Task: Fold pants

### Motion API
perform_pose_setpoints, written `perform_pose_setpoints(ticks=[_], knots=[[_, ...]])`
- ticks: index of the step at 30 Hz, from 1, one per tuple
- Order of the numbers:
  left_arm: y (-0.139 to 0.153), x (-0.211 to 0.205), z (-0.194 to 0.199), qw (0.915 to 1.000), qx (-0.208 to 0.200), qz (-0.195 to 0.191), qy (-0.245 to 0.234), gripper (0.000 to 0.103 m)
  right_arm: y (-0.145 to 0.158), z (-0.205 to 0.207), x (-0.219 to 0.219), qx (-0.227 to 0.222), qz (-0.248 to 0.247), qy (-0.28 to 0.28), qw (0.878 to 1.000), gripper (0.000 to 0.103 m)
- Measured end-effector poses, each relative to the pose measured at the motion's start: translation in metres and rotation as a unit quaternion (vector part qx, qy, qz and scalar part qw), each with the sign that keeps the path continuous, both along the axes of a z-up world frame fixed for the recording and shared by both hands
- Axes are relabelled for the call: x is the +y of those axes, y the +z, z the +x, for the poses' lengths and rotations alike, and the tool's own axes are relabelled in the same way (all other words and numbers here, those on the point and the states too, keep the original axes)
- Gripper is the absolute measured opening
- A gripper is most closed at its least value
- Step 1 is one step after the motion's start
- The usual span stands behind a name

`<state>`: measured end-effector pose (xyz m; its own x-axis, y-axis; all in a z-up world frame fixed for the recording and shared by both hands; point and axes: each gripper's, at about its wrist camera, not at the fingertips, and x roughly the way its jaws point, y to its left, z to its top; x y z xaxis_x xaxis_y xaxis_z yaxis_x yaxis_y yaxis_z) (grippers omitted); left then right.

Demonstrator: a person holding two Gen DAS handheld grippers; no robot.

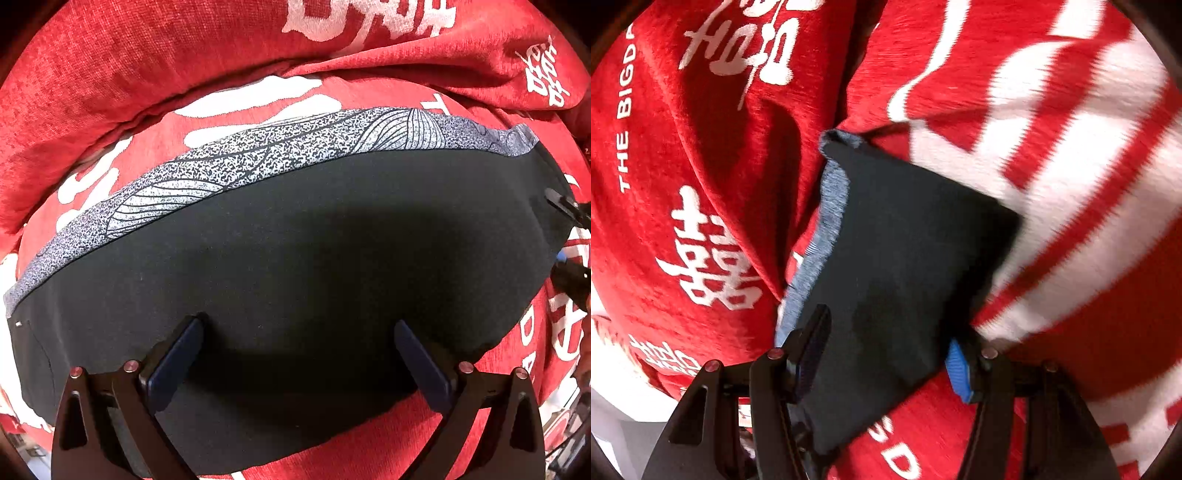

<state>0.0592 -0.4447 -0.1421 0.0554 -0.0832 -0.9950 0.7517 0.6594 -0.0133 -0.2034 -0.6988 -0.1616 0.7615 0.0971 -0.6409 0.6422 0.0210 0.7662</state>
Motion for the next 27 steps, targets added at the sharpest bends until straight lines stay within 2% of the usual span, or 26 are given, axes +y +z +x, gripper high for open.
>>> perform_pose_setpoints(ticks=[1, 2, 3, 6, 9, 12, 14, 16, 18, 20, 24, 27], knots=[[0.001, 0.0, 0.001, 1.0, 0.003, 0.002, 0.004, 0.103, 0.0, 0.002, -0.002, -0.004, 0.007, -0.001, 1.0, 0.033], [0.004, 0.0, 0.004, 0.9999, 0.006, 0.006, 0.014, 0.103, 0.0, 0.004, -0.003, 0.004, 0.011, -0.001, 1.0, 0.019], [0.009, -0.002, 0.005, 0.9997, 0.008, 0.004, 0.023, 0.1, 0.002, 0.004, -0.005, 0.006, 0.012, -0.001, 1.0, 0.016], [0.03, -0.012, 0.002, 0.9989, 0.006, -0.032, 0.034, 0.1, 0.019, 0.007, -0.005, -0.005, -0.006, 0.011, 1.0, 0.015], [0.045, -0.04, -0.007, 0.998, -0.019, -0.058, 0.014, 0.1, 0.041, 0.011, -0.004, -0.017, -0.036, 0.034, 0.999, 0.015], [0.037, -0.066, -0.011, 0.9971, -0.066, -0.033, 0.013, 0.1, 0.057, 0.015, -0.002, -0.025, -0.054, 0.045, 0.997, 0.015], [0.021, -0.072, -0.007, 0.998, -0.037, -0.025, 0.044, 0.1, 0.065, 0.016, 0.0, -0.026, -0.065, 0.051, 0.996, 0.015], [0.003, -0.084, -0.017, 0.9992, -0.026, -0.002, 0.031, 0.1, 0.071, 0.02, 0.002, -0.02, -0.08, 0.059, 0.995, 0.015], [0.005, -0.089, -0.033, 0.9955, -0.093, -0.009, -0.016, 0.103, 0.077, 0.025, 0.005, -0.011, -0.094, 0.076, 0.993, 0.014], [0.007, -0.092, -0.037, 0.9924, -0.115, -0.01, -0.043, 0.103, 0.087, 0.032, 0.009, 0.002, -0.12, 0.095, 0.988, 0.015], [0.008, -0.086, -0.009, 0.9989, -0.041, -0.021, -0.006, 0.103, 0.114, 0.05, 0.023, 0.022, -0.173, 0.138, 0.975, 0.014], [0.022, -0.072, 0.003, 0.9987, -0.04, -0.031, 0.002, 0.103, 0.136, 0.06, 0.038, 0.035, -0.217, 0.166, 0.961, 0.014]])
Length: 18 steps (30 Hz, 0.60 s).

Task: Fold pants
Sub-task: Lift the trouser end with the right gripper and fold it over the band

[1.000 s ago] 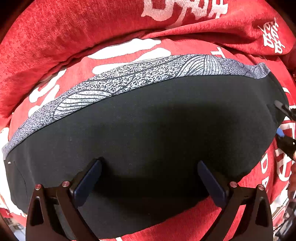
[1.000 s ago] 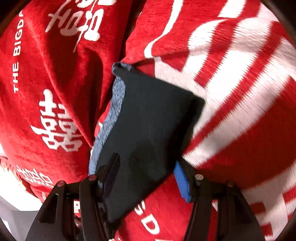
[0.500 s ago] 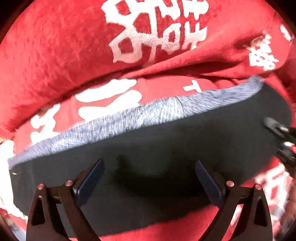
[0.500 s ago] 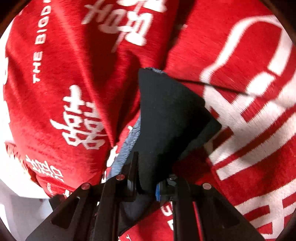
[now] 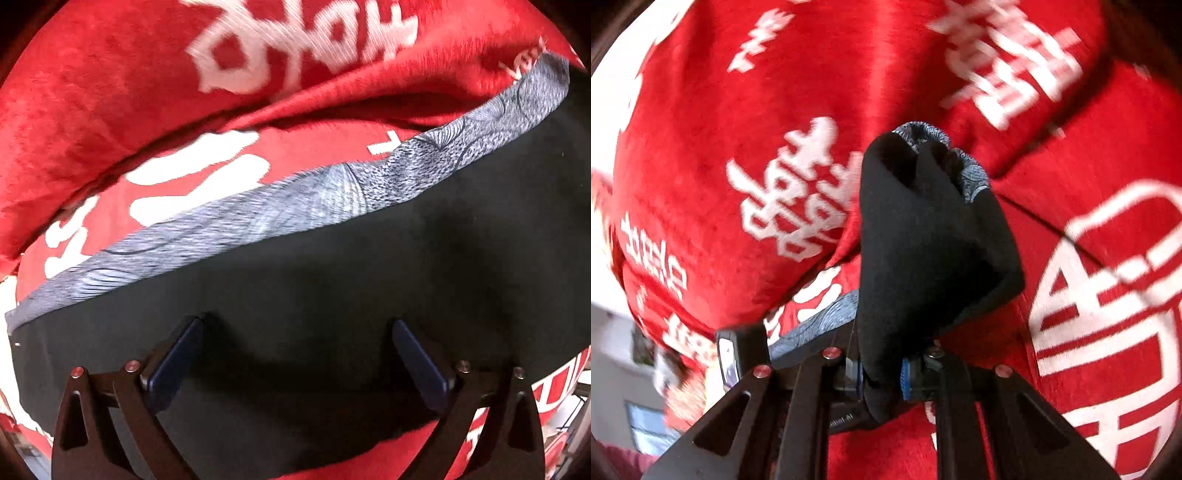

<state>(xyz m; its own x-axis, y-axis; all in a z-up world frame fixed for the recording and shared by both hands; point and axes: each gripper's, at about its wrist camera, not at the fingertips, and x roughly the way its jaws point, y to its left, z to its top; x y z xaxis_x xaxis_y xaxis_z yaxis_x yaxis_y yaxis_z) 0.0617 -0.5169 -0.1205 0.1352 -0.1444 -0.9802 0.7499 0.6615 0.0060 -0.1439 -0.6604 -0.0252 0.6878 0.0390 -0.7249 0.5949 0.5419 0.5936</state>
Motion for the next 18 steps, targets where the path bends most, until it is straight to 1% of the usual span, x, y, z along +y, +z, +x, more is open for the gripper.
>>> perform_pose_setpoints(ticks=[2, 4, 6, 8, 9, 10, 11, 12, 13, 14, 15, 17, 18], knots=[[0.017, 0.014, 0.006, 0.9997, -0.007, -0.021, -0.006, 0.103, 0.018, 0.008, 0.014, 0.013, -0.04, 0.022, 0.999, 0.015], [0.031, 0.03, 0.015, 0.9992, -0.014, -0.036, -0.002, 0.103, 0.032, 0.018, 0.03, 0.031, -0.082, 0.046, 0.995, 0.015], [0.041, 0.051, 0.025, 0.9987, -0.019, -0.045, 0.014, 0.103, 0.043, 0.031, 0.051, 0.054, -0.129, 0.075, 0.987, 0.014], [0.048, 0.071, 0.04, 0.9984, -0.022, -0.041, 0.032, 0.103, 0.049, 0.045, 0.073, 0.08, -0.173, 0.104, 0.976, 0.014], [0.05, 0.088, 0.043, 0.998, -0.024, -0.039, 0.044, 0.103, 0.052, 0.053, 0.089, 0.092, -0.201, 0.121, 0.968, 0.014], [0.052, 0.099, 0.052, 0.9976, -0.025, -0.036, 0.053, 0.103, 0.053, 0.059, 0.098, 0.1, -0.217, 0.131, 0.962, 0.015], [0.053, 0.113, 0.063, 0.9971, -0.026, -0.033, 0.063, 0.103, 0.053, 0.069, 0.114, 0.113, -0.243, 0.147, 0.952, 0.015], [0.051, 0.134, 0.068, 0.9965, -0.026, -0.029, 0.073, 0.103, 0.052, 0.077, 0.125, 0.122, -0.26, 0.161, 0.944, 0.015], [0.05, 0.146, 0.078, 0.996, -0.024, -0.025, 0.083, 0.103, 0.048, 0.089, 0.142, 0.135, -0.28, 0.179, 0.934, 0.015], [0.049, 0.162, 0.089, 0.9951, -0.022, -0.017, 0.095, 0.103, 0.044, 0.095, 0.153, 0.142, -0.289, 0.19, 0.927, 0.015], [0.042, 0.172, 0.089, 0.9942, -0.021, -0.011, 0.104, 0.103, 0.036, 0.108, 0.172, 0.152, -0.3, 0.208, 0.918, 0.015], [0.037, 0.201, 0.104, 0.9917, -0.02, 0.002, 0.127, 0.103, 0.021, 0.126, 0.199, 0.168, -0.31, 0.234, 0.906, 0.016], [0.037, 0.214, 0.107, 0.9906, -0.02, 0.006, 0.135, 0.103, 0.008, 0.138, 0.217, 0.181, -0.313, 0.251, 0.898, 0.018]])
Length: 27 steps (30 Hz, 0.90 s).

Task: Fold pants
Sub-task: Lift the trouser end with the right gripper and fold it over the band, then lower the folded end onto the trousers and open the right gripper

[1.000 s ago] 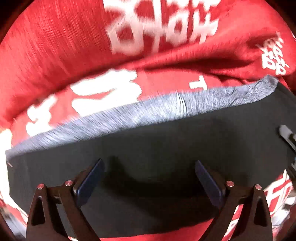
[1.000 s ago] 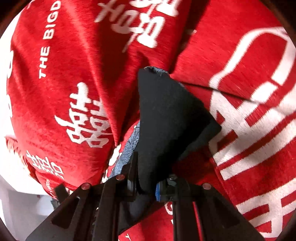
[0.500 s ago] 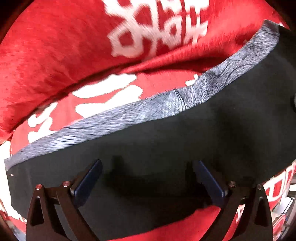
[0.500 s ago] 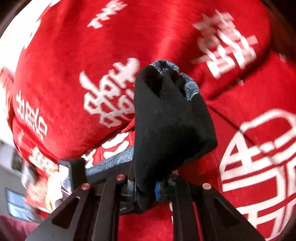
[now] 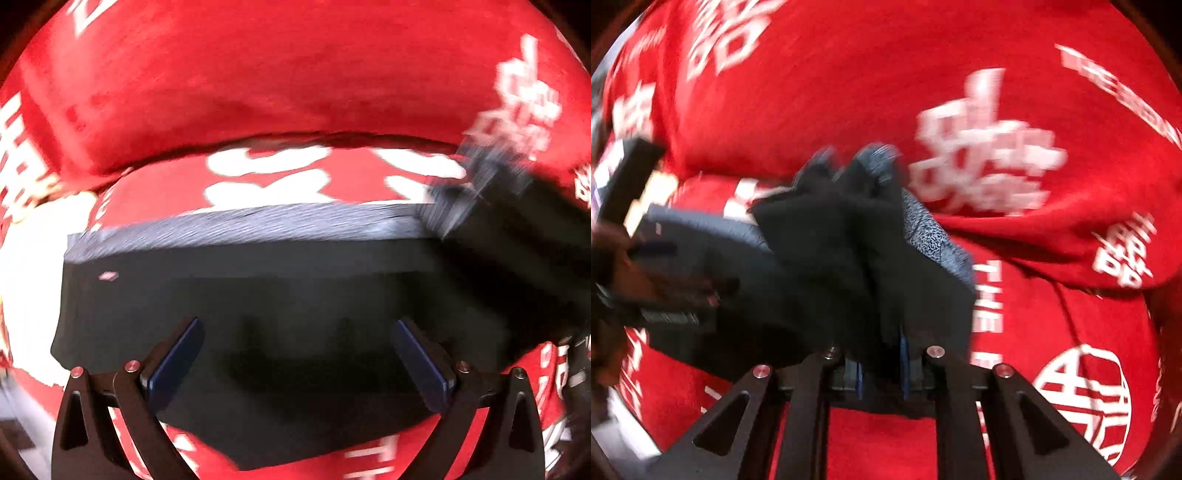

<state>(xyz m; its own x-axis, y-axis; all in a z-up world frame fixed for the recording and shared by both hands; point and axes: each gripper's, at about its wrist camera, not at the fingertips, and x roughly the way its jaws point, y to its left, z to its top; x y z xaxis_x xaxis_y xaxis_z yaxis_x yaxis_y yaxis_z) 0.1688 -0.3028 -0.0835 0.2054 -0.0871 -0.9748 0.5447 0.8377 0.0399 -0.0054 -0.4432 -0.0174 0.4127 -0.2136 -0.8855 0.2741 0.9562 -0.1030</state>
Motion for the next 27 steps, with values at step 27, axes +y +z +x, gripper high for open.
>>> perform_pose_setpoints(ticks=[27], knots=[[-0.03, -0.001, -0.011, 0.9933, 0.1, -0.037, -0.045, 0.103, -0.07, -0.05, -0.032, -0.075, 0.487, -0.316, 0.811, 0.045]])
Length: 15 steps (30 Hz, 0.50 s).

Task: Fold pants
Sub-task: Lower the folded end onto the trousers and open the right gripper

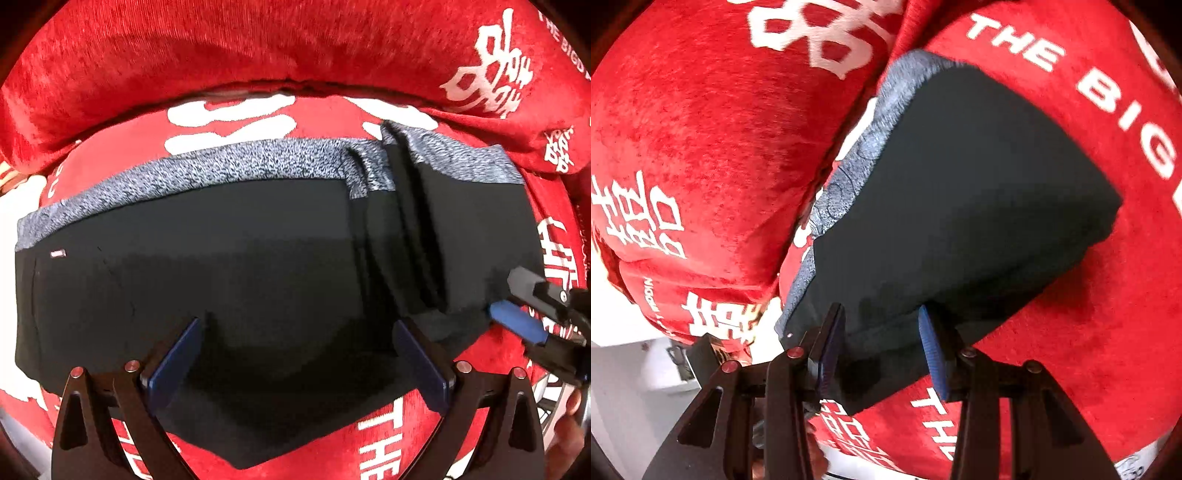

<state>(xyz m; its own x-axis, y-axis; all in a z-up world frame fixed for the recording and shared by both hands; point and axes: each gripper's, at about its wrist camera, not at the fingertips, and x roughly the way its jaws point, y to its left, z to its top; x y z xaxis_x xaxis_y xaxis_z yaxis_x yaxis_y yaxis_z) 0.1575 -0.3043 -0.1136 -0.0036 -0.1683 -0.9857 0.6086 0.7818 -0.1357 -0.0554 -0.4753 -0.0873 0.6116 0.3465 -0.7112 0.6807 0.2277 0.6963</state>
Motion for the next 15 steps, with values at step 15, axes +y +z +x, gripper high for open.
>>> perform_pose_setpoints(ticks=[15], knots=[[0.036, 0.011, 0.002, 0.9969, -0.055, -0.051, 0.025, 0.103, -0.009, 0.006, 0.01, -0.042, 0.05, -0.013, 0.998, 0.005]])
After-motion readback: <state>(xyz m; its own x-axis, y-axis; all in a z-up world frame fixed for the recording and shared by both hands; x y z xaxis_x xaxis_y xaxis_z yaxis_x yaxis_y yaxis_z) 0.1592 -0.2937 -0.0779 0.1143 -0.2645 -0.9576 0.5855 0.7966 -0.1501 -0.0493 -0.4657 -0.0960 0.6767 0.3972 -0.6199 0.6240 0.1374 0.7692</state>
